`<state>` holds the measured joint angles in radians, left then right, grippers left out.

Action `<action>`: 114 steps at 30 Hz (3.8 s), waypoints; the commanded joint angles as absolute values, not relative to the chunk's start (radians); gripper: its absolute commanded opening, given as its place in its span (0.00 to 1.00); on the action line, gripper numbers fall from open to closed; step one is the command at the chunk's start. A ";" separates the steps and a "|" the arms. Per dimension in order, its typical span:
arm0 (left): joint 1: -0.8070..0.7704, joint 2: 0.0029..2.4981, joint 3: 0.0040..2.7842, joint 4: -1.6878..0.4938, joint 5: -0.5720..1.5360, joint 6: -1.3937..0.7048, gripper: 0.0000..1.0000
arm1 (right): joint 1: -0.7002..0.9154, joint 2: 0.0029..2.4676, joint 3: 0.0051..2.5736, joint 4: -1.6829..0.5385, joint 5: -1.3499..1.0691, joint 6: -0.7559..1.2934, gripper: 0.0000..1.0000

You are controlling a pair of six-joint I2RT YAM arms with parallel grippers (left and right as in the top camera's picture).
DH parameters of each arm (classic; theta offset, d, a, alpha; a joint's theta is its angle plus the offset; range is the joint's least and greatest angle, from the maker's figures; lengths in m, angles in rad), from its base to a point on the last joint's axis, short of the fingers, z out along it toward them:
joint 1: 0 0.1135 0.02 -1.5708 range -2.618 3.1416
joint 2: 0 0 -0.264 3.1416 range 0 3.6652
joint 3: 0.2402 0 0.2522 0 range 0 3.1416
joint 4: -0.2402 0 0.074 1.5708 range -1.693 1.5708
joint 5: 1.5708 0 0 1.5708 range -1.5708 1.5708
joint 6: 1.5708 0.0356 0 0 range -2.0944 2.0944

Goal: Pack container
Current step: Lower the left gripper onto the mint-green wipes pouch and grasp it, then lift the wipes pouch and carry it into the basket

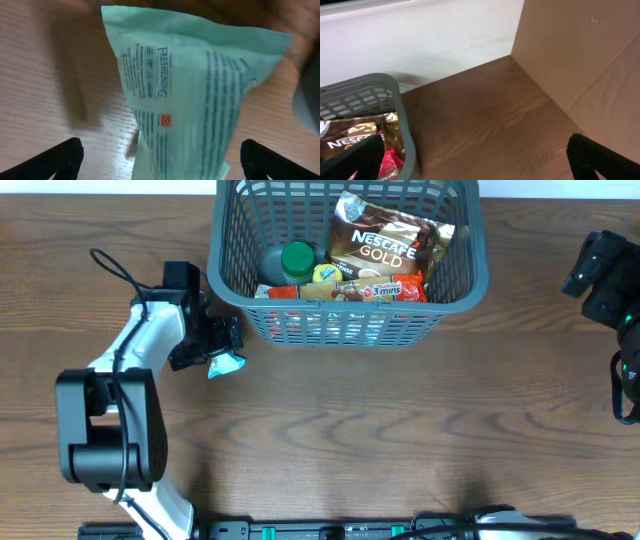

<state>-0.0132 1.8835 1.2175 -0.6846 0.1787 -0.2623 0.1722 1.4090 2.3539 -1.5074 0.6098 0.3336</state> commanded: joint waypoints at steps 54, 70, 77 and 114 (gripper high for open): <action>0.087 1.623 1.383 -0.678 0.167 -0.268 0.06 | 0.164 1.408 2.352 -1.511 0.616 0.347 0.99; 0.003 1.147 1.478 -0.368 0.402 -0.237 0.06 | 0.164 1.408 2.352 -1.511 0.616 0.347 0.99; -0.163 1.172 1.478 -0.210 0.416 -0.195 0.06 | 0.164 1.408 2.352 -1.512 0.616 0.347 0.99; -0.378 1.695 1.478 -0.129 0.408 -0.031 0.99 | 0.164 1.408 2.352 -1.511 0.616 0.347 0.99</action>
